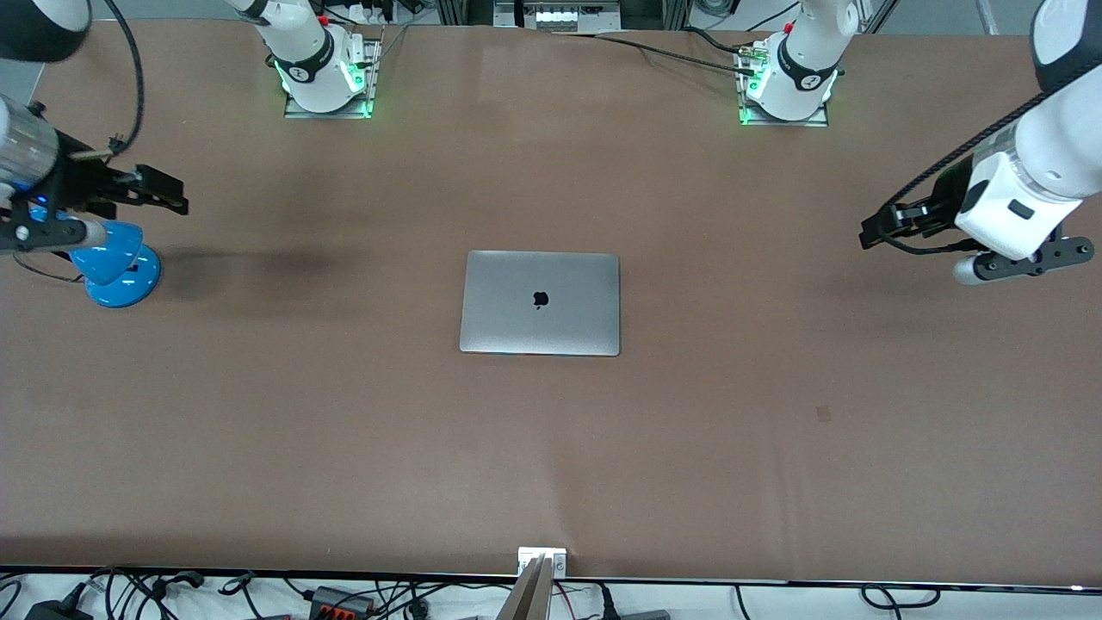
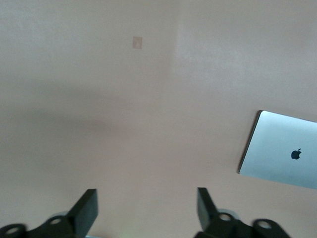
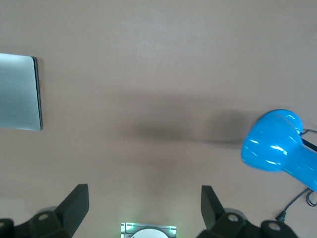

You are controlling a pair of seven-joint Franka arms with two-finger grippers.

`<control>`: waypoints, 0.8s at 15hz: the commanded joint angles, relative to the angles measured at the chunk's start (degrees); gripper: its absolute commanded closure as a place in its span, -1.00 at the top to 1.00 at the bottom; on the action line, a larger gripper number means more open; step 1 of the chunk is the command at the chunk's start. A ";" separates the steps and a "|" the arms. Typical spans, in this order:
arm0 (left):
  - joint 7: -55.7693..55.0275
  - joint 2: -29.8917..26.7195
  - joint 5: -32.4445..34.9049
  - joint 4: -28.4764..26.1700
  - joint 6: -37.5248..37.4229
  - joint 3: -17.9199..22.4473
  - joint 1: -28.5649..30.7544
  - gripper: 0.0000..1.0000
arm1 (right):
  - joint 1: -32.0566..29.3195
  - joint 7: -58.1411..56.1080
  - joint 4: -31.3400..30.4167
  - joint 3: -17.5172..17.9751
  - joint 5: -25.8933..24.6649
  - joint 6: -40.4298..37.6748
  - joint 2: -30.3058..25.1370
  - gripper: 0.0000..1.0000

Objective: Close laptop with both arms from behind

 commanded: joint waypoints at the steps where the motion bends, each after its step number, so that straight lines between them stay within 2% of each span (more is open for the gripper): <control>1: 1.27 -1.39 -1.13 0.22 -1.33 -0.69 0.75 1.00 | -3.83 -1.01 -2.41 3.05 -0.73 -0.40 -3.83 1.00; 3: 1.88 -2.37 -1.05 -0.23 -2.11 -0.95 0.75 1.00 | -4.10 -2.24 -3.82 2.61 -0.55 0.12 -5.94 1.00; 5: 9.41 -3.59 -1.05 -1.28 -4.05 -0.87 0.84 1.00 | -3.92 -1.90 -3.39 2.34 -0.37 1.87 -5.59 1.00; 6: 10.84 -5.08 -1.13 -3.46 -3.36 -0.69 1.10 1.00 | -3.75 -1.98 -3.39 1.82 -0.72 1.88 -5.68 1.00; 8: 10.94 -7.45 -1.22 -6.98 -1.51 -0.69 3.03 1.00 | -1.56 -2.07 -2.69 -3.69 -0.64 2.31 -5.94 1.00; 9: 11.03 -9.12 -1.31 -9.26 -0.55 -0.69 3.30 1.00 | -1.20 -2.42 -2.60 -4.68 -0.38 2.23 -5.77 1.00; 11: 11.29 -13.33 -1.75 -14.62 2.08 -0.69 3.30 1.00 | -2.42 -2.33 -3.65 -4.43 0.24 2.06 -5.51 1.00; 12: 11.38 -16.75 -2.45 -18.30 4.10 -0.69 3.21 1.00 | -2.51 -2.33 -3.91 -3.12 -0.02 2.06 -5.51 1.00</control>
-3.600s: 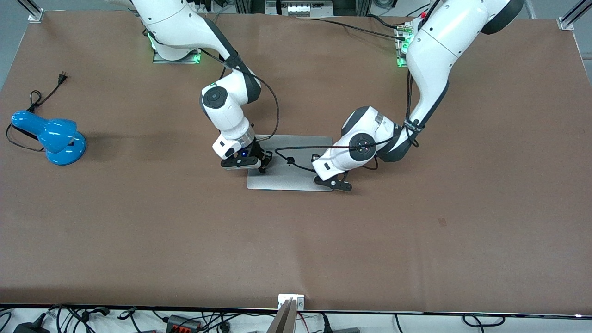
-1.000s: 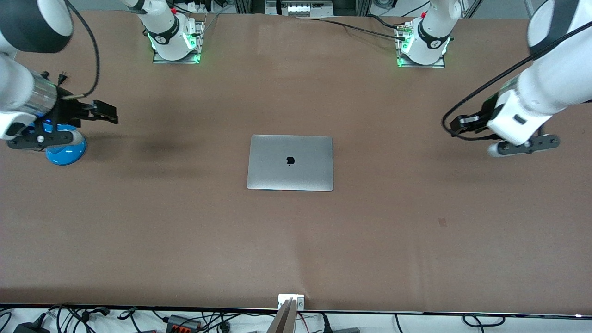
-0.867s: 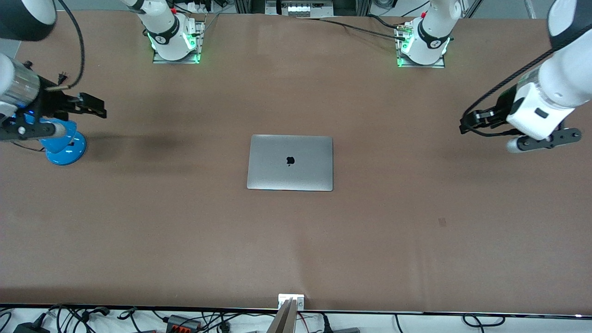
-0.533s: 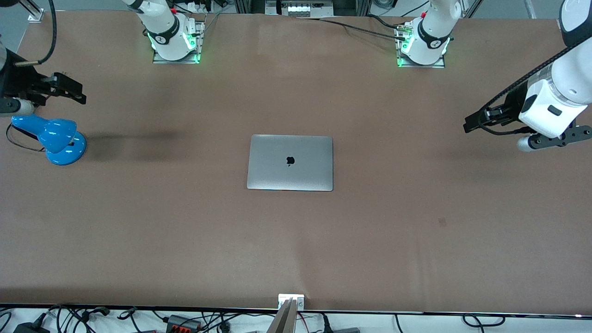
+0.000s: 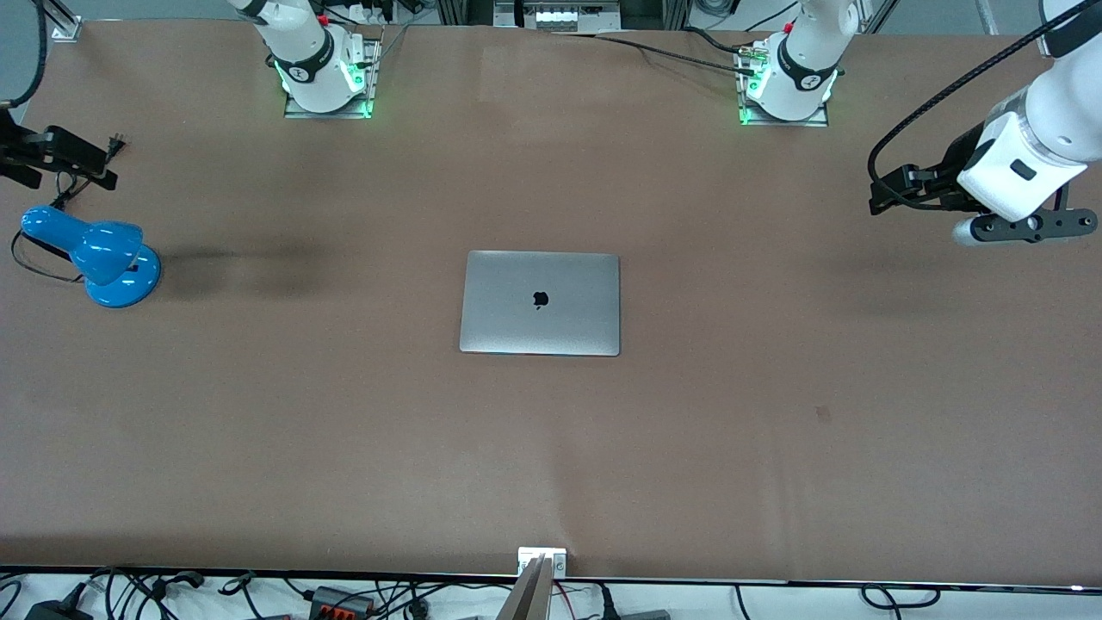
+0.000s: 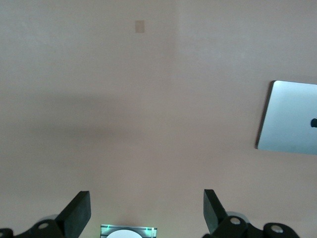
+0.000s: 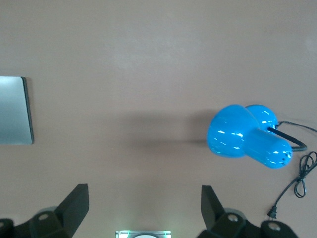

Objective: Close laptop with both arms from behind

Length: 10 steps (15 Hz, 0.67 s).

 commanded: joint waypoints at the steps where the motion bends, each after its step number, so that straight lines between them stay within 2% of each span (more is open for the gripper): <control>1: 2.21 -11.12 -3.09 -12.65 6.21 -0.10 0.57 1.00 | -0.20 -0.03 -1.49 2.70 -0.54 0.56 -0.61 1.00; 3: 2.21 -10.89 -3.62 -13.48 6.75 1.21 -0.04 1.00 | -0.91 0.24 -1.84 4.29 -0.46 1.69 0.26 1.00; 4: 2.29 -8.62 -3.71 -10.95 6.75 3.31 -1.09 1.00 | -0.91 0.32 -1.93 5.09 -0.29 1.87 0.00 1.00; 6: 2.56 -1.51 -3.54 -1.83 3.00 7.96 -5.65 1.00 | -0.74 0.50 -2.02 5.09 0.42 1.78 -0.09 1.00; 7: 2.47 -0.78 -3.36 -0.13 0.62 8.07 -6.10 1.00 | -0.65 0.50 -1.58 5.09 1.20 2.14 0.26 1.00; 10: 2.47 -1.83 -3.10 -0.73 -4.39 10.08 -9.70 1.00 | -0.47 0.50 -1.66 5.09 1.21 1.61 0.61 1.00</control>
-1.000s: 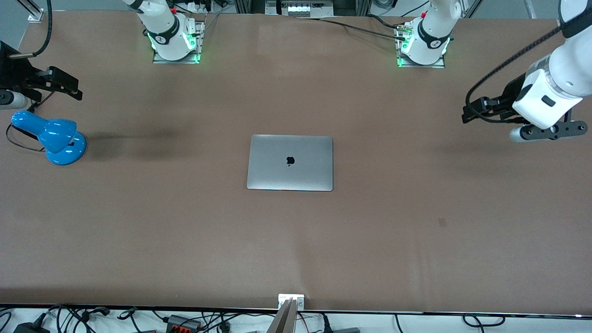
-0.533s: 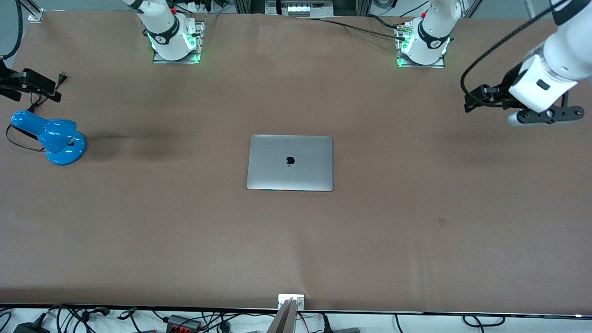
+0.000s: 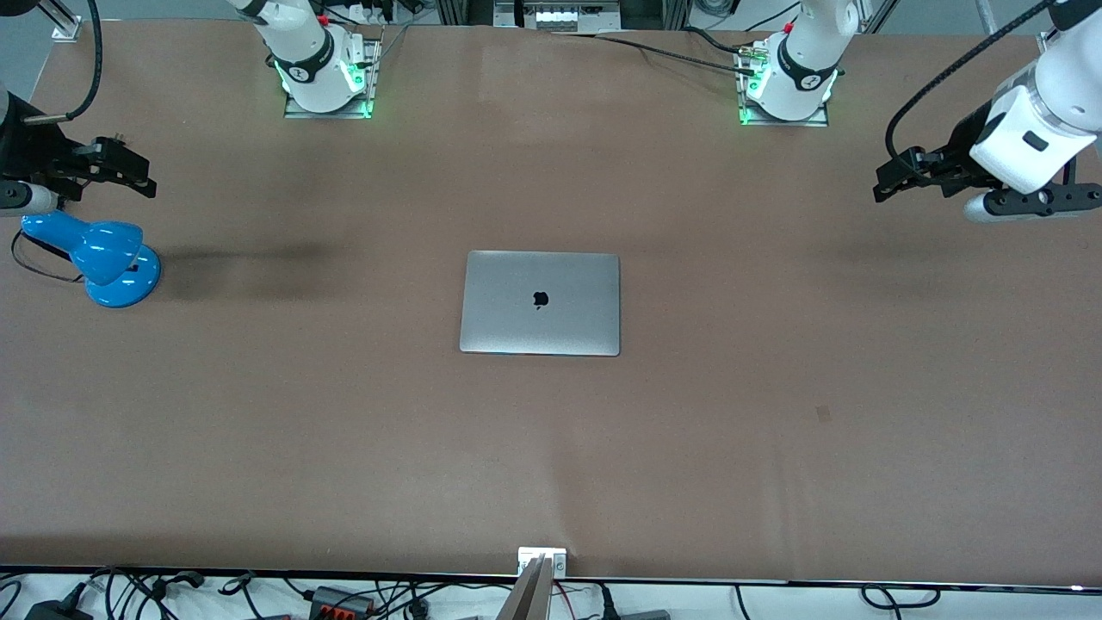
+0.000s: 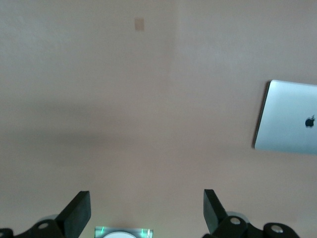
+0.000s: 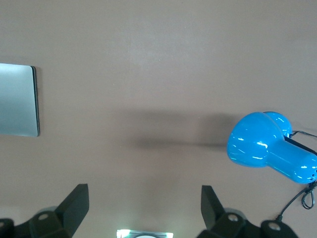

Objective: Close laptop with both arms from behind

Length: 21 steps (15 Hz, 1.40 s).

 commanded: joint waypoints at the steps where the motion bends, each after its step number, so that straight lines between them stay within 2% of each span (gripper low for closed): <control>1: 0.56 0.81 -0.04 1.88 -4.12 2.65 -4.44 1.00 | -0.40 0.06 0.02 0.41 0.79 0.32 0.19 1.00; 3: 0.74 0.72 1.71 1.78 -1.66 2.92 -4.53 1.00 | -0.32 0.06 0.02 0.58 0.62 0.05 0.46 1.00; 5: 1.44 0.38 6.36 1.52 -1.57 2.39 -4.54 1.00 | -0.58 -0.38 0.02 0.58 0.62 0.05 0.55 1.00; 7: 1.27 0.37 6.99 1.43 -1.30 2.65 -4.54 1.00 | -0.58 -0.29 0.02 0.58 0.53 0.58 0.55 1.00; 11: 1.18 -2.43 6.91 0.21 -1.21 2.30 -4.54 1.00 | -0.58 -0.20 0.02 0.58 0.35 0.67 0.63 1.00; 14: 1.70 -2.35 6.82 -0.15 1.33 2.13 -4.19 1.00 | -0.49 -0.03 0.02 0.58 0.35 0.76 0.63 1.00; 21: 1.70 -2.35 6.20 0.81 1.60 2.13 -4.18 1.00 | -0.67 -0.29 0.02 0.58 0.44 0.84 0.63 1.00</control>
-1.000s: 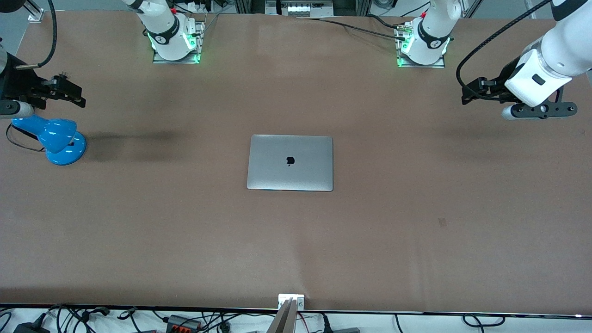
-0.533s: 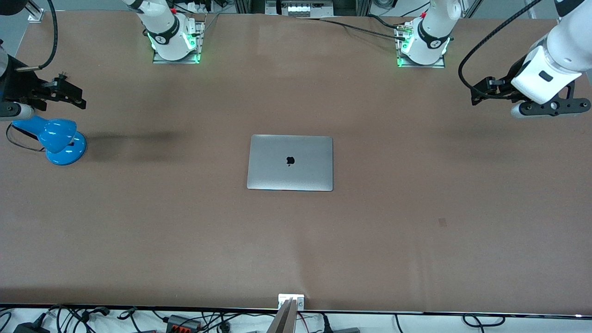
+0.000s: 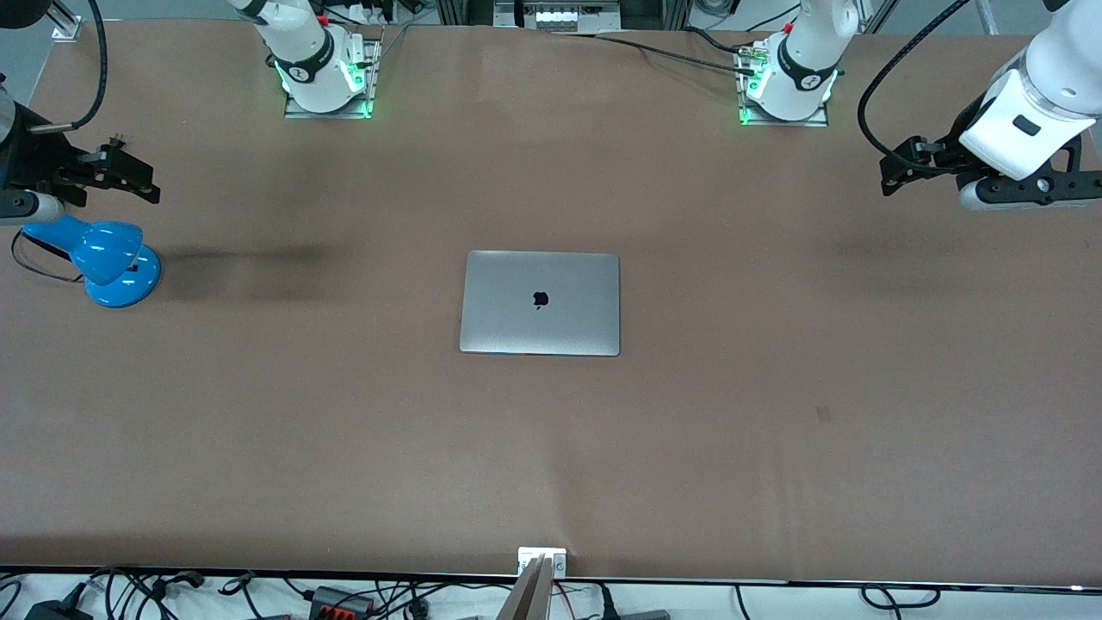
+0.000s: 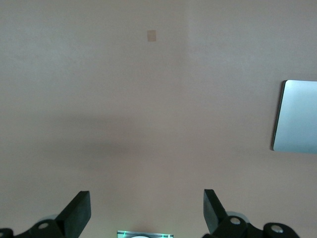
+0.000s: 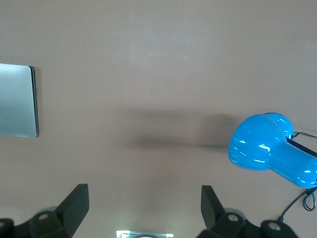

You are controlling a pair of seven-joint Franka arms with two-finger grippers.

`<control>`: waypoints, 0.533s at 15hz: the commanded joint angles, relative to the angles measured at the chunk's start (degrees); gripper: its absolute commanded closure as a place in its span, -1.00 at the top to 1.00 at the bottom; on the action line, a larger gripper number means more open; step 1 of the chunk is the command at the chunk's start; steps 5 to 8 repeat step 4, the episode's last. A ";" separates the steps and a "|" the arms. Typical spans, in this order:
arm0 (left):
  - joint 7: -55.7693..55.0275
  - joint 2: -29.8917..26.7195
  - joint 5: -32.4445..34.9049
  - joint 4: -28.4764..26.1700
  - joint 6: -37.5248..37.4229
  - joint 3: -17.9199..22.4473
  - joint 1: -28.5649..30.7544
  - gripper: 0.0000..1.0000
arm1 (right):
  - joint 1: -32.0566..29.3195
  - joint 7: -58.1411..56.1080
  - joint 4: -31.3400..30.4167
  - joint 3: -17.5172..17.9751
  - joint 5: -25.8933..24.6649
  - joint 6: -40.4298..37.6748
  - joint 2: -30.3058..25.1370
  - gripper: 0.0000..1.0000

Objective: Close laptop with both arms from behind

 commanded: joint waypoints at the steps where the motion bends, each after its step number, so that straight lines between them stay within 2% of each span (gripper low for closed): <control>1: 1.44 -0.90 0.47 -0.01 0.48 0.12 -0.22 1.00 | -0.65 -0.36 0.03 0.41 0.35 0.23 -0.19 1.00; 8: 1.44 -0.81 -0.06 0.08 0.57 0.20 -0.22 1.00 | -0.65 -0.36 0.03 0.50 0.35 0.31 -0.19 1.00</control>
